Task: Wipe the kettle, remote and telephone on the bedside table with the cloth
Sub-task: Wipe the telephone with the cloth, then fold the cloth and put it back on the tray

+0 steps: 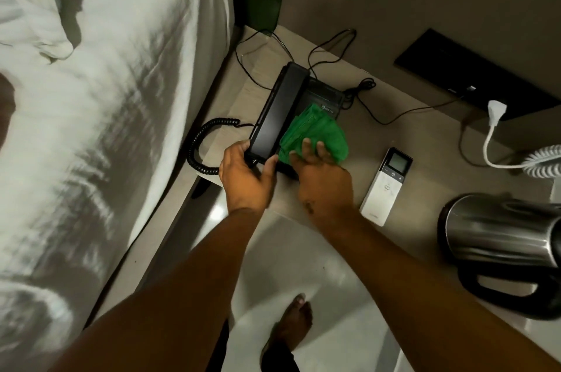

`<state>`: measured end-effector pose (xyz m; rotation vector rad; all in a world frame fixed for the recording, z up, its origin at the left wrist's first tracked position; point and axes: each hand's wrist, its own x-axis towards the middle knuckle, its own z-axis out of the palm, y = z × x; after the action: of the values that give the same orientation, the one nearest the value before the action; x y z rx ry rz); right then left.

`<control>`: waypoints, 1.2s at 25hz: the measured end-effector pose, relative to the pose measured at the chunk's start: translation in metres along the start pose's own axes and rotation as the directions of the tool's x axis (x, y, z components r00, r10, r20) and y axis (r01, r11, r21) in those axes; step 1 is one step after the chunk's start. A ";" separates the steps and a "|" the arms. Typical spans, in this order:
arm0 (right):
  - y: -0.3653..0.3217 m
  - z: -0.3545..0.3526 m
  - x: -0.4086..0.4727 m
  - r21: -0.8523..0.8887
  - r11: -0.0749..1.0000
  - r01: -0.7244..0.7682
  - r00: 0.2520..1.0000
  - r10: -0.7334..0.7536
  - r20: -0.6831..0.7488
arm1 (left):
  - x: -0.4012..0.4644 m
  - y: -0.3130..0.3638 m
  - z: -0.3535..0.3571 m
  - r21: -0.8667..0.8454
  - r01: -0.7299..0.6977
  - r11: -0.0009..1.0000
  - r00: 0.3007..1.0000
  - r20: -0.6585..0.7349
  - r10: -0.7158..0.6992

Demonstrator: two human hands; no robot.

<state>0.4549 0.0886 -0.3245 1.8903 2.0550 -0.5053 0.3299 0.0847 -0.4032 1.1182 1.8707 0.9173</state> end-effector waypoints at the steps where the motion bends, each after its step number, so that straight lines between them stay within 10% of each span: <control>1: -0.002 -0.003 -0.005 -0.006 1.000 0.006 1.000 -0.006 0.005 | 0.000 0.001 -0.001 -0.010 0.011 1.000 1.000 -0.003 -0.011; 5: 0.003 -0.023 -0.021 0.432 0.893 -0.124 0.965 0.209 -0.156 | 0.001 0.018 -0.013 -0.027 0.056 0.998 0.997 0.055 -0.054; 8: 0.002 -0.052 -0.029 0.916 0.380 -0.130 0.849 0.520 -0.095 | -0.012 0.046 -0.044 -0.173 0.102 0.980 0.994 0.045 -0.096; 10: -0.021 -0.079 -0.027 0.990 -0.096 -0.101 0.904 0.408 0.132 | -0.019 0.069 -0.078 -0.482 0.303 0.822 0.953 0.166 -0.255; 12: -0.062 -0.103 -0.022 0.956 -0.266 -0.128 0.972 0.158 0.174 | -0.016 0.089 -0.127 -0.663 0.369 0.651 0.928 0.223 -0.299; 16: -0.182 -0.145 0.002 0.980 -0.195 -0.037 0.982 -0.189 -0.001 | -0.001 0.106 -0.262 -0.644 0.071 0.762 0.946 -0.198 -0.256; 20: -0.295 -0.154 0.023 0.895 0.329 0.300 0.922 -0.341 -0.184 | 0.016 0.074 -0.357 -0.376 0.078 0.923 0.864 -0.437 -0.251; 23: -0.346 -0.144 0.033 0.659 0.572 0.488 0.865 -0.419 -0.276 | 0.021 0.044 -0.387 -0.156 0.196 0.968 0.831 -0.497 -0.249; 30: -0.357 -0.139 0.017 0.340 0.737 0.584 0.790 -0.420 -0.446 | 0.020 0.043 -0.391 0.237 0.206 0.949 0.812 -0.583 -0.031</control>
<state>0.0994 0.1414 -0.1896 1.6973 2.9438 -0.9299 -0.0003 0.0431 -0.1929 0.9281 2.6155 1.0025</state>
